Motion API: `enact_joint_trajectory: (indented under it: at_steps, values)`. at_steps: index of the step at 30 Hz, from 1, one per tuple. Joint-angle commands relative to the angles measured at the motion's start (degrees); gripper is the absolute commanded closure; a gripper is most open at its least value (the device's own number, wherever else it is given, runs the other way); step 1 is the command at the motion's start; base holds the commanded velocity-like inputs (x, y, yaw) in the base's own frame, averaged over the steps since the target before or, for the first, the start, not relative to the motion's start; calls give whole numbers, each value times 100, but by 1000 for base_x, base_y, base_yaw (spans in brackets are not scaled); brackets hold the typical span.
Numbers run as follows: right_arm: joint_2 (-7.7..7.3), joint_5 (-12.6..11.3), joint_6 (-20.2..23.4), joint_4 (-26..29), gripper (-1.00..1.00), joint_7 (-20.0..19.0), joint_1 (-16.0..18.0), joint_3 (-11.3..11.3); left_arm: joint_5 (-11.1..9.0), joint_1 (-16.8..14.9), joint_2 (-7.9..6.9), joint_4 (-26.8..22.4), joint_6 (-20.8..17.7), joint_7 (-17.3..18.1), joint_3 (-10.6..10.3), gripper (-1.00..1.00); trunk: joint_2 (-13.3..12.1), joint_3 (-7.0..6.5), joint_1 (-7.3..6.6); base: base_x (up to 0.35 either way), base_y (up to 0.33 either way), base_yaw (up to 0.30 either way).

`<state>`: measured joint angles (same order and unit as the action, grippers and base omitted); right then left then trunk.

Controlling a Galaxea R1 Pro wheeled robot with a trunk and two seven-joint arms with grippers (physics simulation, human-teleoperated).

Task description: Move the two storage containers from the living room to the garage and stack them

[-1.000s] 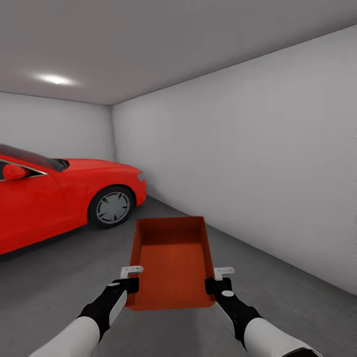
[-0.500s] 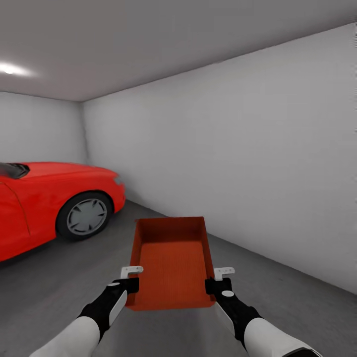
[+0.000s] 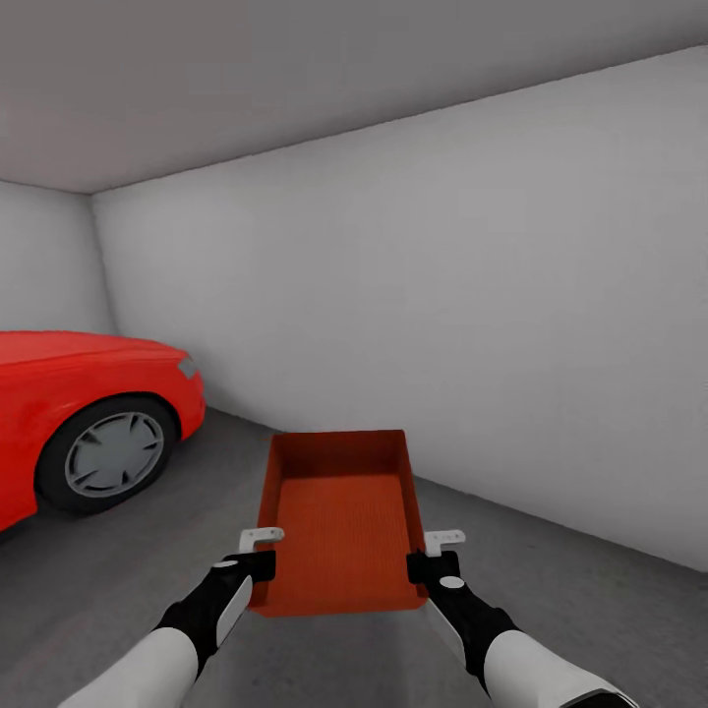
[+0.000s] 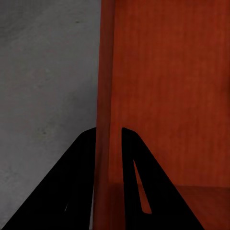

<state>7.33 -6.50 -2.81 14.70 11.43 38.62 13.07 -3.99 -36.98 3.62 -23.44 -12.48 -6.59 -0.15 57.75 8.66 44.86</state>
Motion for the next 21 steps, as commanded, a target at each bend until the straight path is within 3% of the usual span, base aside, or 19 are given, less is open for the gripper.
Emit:
enact_joint_trajectory:
  at_steps: [1, 14, 21]
  values:
    - [-4, 34, -35, 60, 100, 53, 14, -174, 47, 6, -98, -2, -48, -79, -3, 100, 6, 8, 3, 268, 263, -287]
    - [-4, 34, -32, 60, 100, 53, 14, -174, 47, 6, -98, -2, -44, -75, -3, 100, 6, 8, 3, 275, 247, -287]
    - [-4, 33, -35, 60, 100, 51, 14, -174, 47, 6, -99, -2, -37, -78, -3, 100, 6, 8, 3, 307, 149, -287]
